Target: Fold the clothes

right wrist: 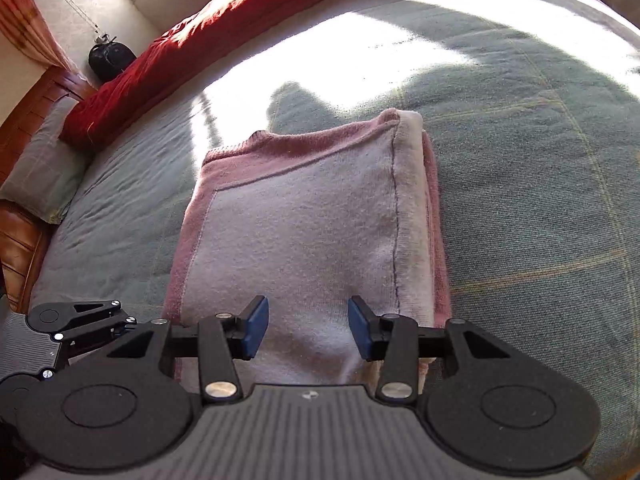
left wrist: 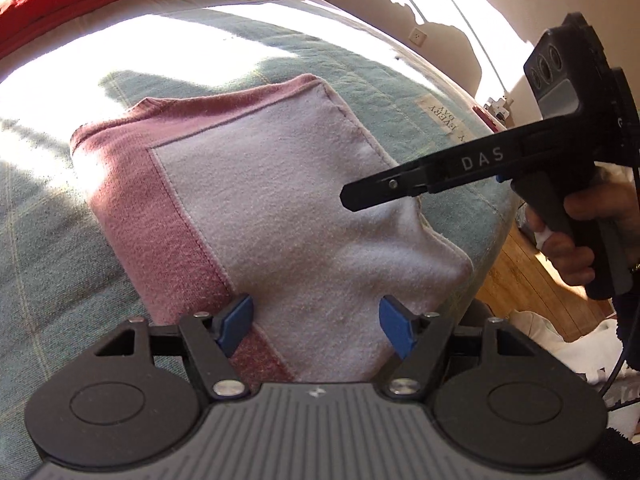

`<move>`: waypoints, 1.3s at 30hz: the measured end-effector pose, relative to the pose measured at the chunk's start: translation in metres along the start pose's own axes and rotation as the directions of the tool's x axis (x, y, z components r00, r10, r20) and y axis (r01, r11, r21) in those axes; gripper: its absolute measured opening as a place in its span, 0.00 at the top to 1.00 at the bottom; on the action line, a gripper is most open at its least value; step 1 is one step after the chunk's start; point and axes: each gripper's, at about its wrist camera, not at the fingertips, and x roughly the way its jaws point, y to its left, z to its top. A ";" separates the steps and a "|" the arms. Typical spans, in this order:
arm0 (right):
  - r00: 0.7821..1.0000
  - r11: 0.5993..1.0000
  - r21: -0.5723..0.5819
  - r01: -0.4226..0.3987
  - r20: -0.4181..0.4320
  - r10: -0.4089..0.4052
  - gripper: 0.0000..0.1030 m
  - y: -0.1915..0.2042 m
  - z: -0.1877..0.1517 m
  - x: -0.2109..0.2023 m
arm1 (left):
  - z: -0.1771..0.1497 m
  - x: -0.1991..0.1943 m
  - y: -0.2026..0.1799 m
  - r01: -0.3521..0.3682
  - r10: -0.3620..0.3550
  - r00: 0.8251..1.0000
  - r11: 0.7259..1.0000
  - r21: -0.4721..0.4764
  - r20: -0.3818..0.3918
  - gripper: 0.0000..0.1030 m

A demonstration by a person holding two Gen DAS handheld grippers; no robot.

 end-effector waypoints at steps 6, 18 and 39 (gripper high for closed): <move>0.996 0.995 0.092 -0.044 0.083 0.036 0.27 -0.025 0.014 -0.029 | 0.021 -0.030 0.032 0.106 -0.083 0.990 0.973 -0.207 0.117 0.28; 0.988 0.940 0.308 -0.147 0.007 0.152 0.21 -0.094 0.011 0.020 | -0.001 -0.001 0.119 0.160 -0.079 0.984 0.773 -0.614 0.158 0.27; 0.973 0.927 0.300 -0.227 0.029 0.229 0.07 -0.079 0.038 0.059 | 0.006 0.063 0.153 0.307 -0.225 0.952 0.730 -0.611 0.210 0.16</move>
